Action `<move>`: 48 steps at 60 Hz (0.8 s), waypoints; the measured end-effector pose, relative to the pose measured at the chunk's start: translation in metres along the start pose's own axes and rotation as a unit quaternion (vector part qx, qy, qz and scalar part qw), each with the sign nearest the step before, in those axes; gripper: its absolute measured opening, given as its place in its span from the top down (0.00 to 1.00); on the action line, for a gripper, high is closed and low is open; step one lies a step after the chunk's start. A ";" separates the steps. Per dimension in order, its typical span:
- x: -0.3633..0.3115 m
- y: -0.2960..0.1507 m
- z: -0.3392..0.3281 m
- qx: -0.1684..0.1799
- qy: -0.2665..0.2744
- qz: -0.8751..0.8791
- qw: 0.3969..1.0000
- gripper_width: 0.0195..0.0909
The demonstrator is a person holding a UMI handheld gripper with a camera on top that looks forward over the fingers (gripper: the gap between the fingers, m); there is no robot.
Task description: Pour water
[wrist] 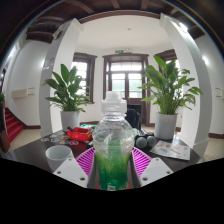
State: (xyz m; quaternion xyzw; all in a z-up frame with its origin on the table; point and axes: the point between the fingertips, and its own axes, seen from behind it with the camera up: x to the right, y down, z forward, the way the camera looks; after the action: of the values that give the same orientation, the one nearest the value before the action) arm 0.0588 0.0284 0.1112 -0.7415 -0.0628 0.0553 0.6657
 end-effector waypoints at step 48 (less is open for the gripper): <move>-0.003 -0.062 -0.199 -0.027 0.129 0.038 0.990 0.14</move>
State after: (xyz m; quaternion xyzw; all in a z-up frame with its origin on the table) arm 0.0877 -0.1604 0.1947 -0.7622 0.0508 -0.0174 0.6451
